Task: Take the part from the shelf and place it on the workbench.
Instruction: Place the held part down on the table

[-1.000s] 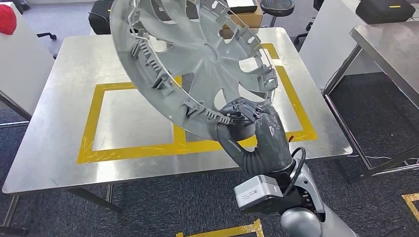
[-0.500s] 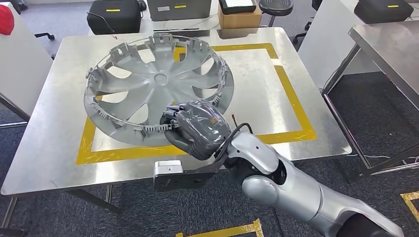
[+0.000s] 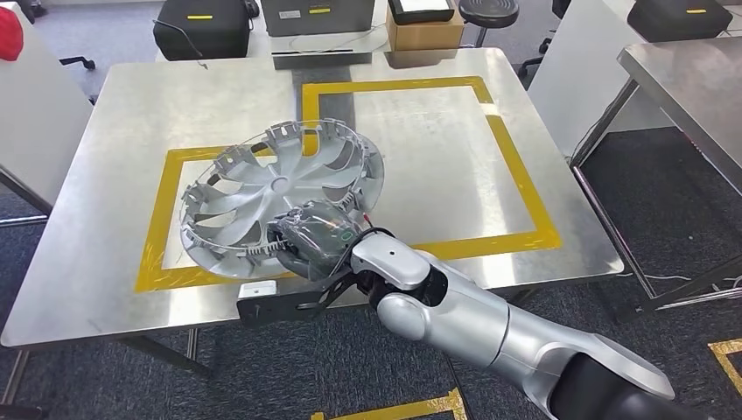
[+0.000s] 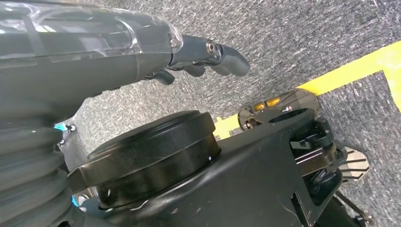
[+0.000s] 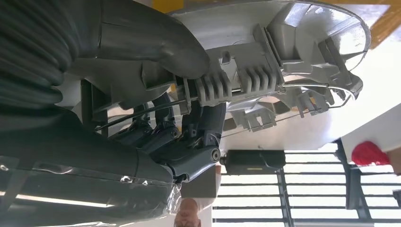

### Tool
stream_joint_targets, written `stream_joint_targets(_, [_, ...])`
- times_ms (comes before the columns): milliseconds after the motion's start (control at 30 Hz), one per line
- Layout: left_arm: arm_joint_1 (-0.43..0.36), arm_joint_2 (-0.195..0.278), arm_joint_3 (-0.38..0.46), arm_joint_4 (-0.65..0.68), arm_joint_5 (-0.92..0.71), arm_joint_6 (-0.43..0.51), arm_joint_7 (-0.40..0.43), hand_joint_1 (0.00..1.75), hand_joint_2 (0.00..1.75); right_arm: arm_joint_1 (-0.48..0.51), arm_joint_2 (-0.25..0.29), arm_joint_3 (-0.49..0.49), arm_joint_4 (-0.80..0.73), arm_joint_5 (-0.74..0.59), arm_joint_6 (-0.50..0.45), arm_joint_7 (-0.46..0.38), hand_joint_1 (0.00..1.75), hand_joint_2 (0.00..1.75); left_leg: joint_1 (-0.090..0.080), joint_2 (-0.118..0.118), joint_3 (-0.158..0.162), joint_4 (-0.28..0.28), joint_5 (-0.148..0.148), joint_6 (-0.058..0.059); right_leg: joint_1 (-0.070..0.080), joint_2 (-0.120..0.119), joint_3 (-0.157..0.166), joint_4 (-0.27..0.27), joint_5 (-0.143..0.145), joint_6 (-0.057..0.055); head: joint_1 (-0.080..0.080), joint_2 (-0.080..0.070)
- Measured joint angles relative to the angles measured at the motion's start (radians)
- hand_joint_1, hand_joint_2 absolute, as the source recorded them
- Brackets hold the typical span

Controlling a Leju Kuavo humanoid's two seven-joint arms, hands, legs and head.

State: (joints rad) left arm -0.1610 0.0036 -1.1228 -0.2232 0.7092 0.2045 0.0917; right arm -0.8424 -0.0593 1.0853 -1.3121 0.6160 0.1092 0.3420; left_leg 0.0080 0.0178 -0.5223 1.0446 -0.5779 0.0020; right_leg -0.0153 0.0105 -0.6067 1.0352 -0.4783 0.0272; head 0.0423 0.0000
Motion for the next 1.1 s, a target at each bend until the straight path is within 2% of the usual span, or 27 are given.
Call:
stream_joint_targets(133, [-0.001, 0.0, -0.003, 0.0, -0.015, -0.005, 0.008, 0.0, 1.75, -0.015, 0.017, 0.013, 0.085, -0.022, -0.03, 0.019, 1.75, 1.75, 0.0, -0.004, 0.0, 0.0, 0.0, 0.0, 0.0, -0.001, 0.0, 0.0, 0.0, 0.0, 0.0, 0.0])
stream_joint_targets(367, [-0.003, -0.001, -0.008, 0.0, -0.025, -0.009, 0.018, 0.0, 1.75, -0.059, 0.021, -0.024, 0.266, -0.062, -0.195, 0.06, 1.75, 1.75, -0.001, -0.015, -0.001, 0.001, 0.0, 0.0, 0.0, -0.004, 0.001, -0.001, 0.001, 0.0, 0.001, 0.0])
stream_joint_targets(533, [-0.003, 0.0, -0.009, 0.0, -0.029, -0.008, 0.022, 0.0, 1.75, -0.075, 0.007, -0.068, 0.326, -0.063, -0.288, 0.092, 1.75, 1.75, -0.001, -0.02, -0.001, 0.001, 0.001, 0.0, 0.0, -0.006, 0.001, -0.001, 0.001, 0.0, 0.001, 0.0])
stream_joint_targets(733, [-0.003, 0.0, -0.009, 0.0, -0.033, -0.008, 0.023, 0.0, 1.75, -0.121, -0.032, -0.117, 0.339, -0.048, -0.295, 0.162, 1.75, 1.75, -0.001, -0.025, -0.002, 0.001, 0.001, 0.0, 0.0, -0.008, 0.001, -0.001, 0.001, 0.0, 0.002, 0.0])
stream_joint_targets(1100, [-0.01, 0.0, -0.016, 0.0, -0.041, -0.007, 0.023, 0.0, 1.75, -0.16, -0.115, -0.172, 0.327, -0.03, -0.29, 0.216, 1.75, 1.75, -0.001, -0.033, -0.002, 0.001, 0.001, 0.0, 0.0, -0.013, 0.003, -0.002, 0.001, 0.0, 0.003, 0.0])
